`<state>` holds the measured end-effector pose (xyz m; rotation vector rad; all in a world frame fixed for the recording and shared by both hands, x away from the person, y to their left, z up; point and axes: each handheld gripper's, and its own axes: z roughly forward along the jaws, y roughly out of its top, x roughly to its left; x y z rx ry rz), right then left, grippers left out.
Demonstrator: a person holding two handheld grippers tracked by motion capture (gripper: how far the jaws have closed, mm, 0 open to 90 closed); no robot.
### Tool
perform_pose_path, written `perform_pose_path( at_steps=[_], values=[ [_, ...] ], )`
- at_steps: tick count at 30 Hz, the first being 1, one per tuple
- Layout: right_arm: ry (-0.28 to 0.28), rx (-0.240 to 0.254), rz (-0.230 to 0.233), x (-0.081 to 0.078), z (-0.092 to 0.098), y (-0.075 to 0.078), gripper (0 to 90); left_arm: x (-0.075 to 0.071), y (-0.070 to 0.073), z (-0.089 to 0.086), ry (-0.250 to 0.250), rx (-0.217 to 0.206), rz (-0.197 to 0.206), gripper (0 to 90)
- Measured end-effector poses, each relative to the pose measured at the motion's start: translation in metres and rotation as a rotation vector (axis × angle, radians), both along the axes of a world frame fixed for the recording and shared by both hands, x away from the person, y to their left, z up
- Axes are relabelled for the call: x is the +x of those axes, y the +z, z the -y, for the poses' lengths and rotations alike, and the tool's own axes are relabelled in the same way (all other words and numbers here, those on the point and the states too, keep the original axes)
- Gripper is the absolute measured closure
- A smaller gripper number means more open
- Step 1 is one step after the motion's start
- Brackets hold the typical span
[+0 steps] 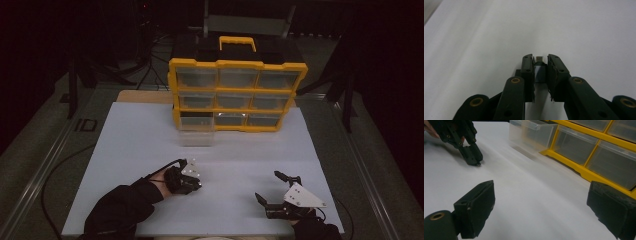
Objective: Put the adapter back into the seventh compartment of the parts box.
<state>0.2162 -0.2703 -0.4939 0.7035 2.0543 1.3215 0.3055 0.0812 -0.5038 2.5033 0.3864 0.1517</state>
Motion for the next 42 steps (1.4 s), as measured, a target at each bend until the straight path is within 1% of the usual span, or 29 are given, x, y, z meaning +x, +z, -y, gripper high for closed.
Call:
perform_pose_path(
  at_steps=[1, 2, 4, 5, 6, 7, 8, 10, 11, 13, 14, 18, 20, 23, 26, 27, 28, 30, 33, 34, 36, 42],
  values=[
    [0.000, 0.000, 0.000, 0.000, 0.000, 0.000, 8.0, 0.000, 0.000, 0.000, 0.000, 0.000, 0.000, 77.0],
    [-0.001, -0.001, -0.001, 0.000, 0.000, 0.000, 8.0, 0.000, 0.002, -0.001, 0.004, -0.015, -0.003, 77.0],
    [0.000, -0.002, 0.002, 0.000, 0.000, 0.000, 8.0, 0.000, 0.005, -0.001, 0.001, -0.018, 0.000, 77.0],
    [0.000, -0.002, 0.001, 0.000, 0.000, 0.000, 8.0, 0.000, 0.006, -0.001, 0.003, -0.017, 0.008, 77.0],
    [0.001, -0.002, 0.001, 0.000, 0.000, 0.000, 8.0, 0.000, 0.008, -0.002, 0.005, -0.026, 0.006, 77.0],
    [0.000, -0.002, 0.000, 0.000, 0.000, 0.000, 8.0, 0.000, 0.008, -0.002, 0.005, -0.026, 0.006, 77.0],
    [-0.001, -0.001, 0.000, 0.000, 0.000, 0.000, 8.0, 0.000, 0.012, -0.003, 0.005, -0.026, 0.017, 77.0],
    [-0.001, -0.002, 0.002, 0.000, 0.000, 0.000, 8.0, 0.000, 0.014, -0.003, 0.004, -0.032, 0.016, 77.0],
    [-0.001, -0.001, 0.002, 0.000, 0.000, 0.000, 8.0, 0.000, 0.018, -0.005, 0.008, -0.041, 0.026, 77.0],
    [-0.001, -0.002, 0.001, 0.000, 0.000, 0.000, 8.0, 0.001, 0.020, -0.005, 0.004, -0.041, 0.026, 77.0],
    [-0.001, -0.002, 0.001, 0.000, 0.000, 0.000, 8.0, 0.001, 0.022, -0.006, 0.013, -0.045, 0.032, 77.0],
    [0.001, -0.001, 0.001, 0.000, -0.001, 0.000, 8.0, 0.002, 0.029, -0.009, 0.018, -0.044, 0.046, 77.0],
    [0.000, 0.000, 0.000, 0.000, -0.001, 0.000, 8.0, 0.003, 0.032, -0.010, 0.017, -0.052, 0.050, 76.9],
    [-0.001, 0.002, -0.001, 0.000, -0.001, 0.000, 8.0, 0.003, 0.035, -0.010, 0.019, -0.052, 0.058, 77.0],
    [0.001, 0.000, -0.002, 0.000, -0.001, 0.000, 8.0, 0.005, 0.040, -0.012, 0.024, -0.064, 0.067, 77.0],
    [0.001, 0.000, -0.002, 0.000, -0.001, 0.000, 8.0, 0.005, 0.040, -0.012, 0.024, -0.064, 0.067, 77.0],
    [0.000, 0.000, -0.002, 0.000, -0.001, 0.000, 8.0, 0.005, 0.044, -0.012, 0.031, -0.072, 0.075, 77.0],
    [-0.001, 0.001, -0.002, 0.000, -0.001, 0.000, 8.0, 0.006, 0.046, -0.013, 0.031, -0.074, 0.075, 76.9],
    [0.000, 0.000, -0.002, 0.001, 0.000, 0.000, 8.0, 0.007, 0.052, -0.014, 0.035, -0.081, 0.095, 76.9],
    [-0.001, 0.001, -0.002, 0.000, 0.000, 0.000, 8.0, 0.008, 0.054, -0.014, 0.032, -0.085, 0.092, 77.0],
    [-0.002, 0.001, -0.001, 0.000, 0.000, 0.000, 8.0, 0.009, 0.057, -0.014, 0.039, -0.089, 0.105, 77.0],
    [-0.001, 0.002, -0.001, 0.000, 0.000, 0.000, 8.0, 0.013, 0.066, -0.015, 0.043, -0.101, 0.115, 77.0]
  ],
)
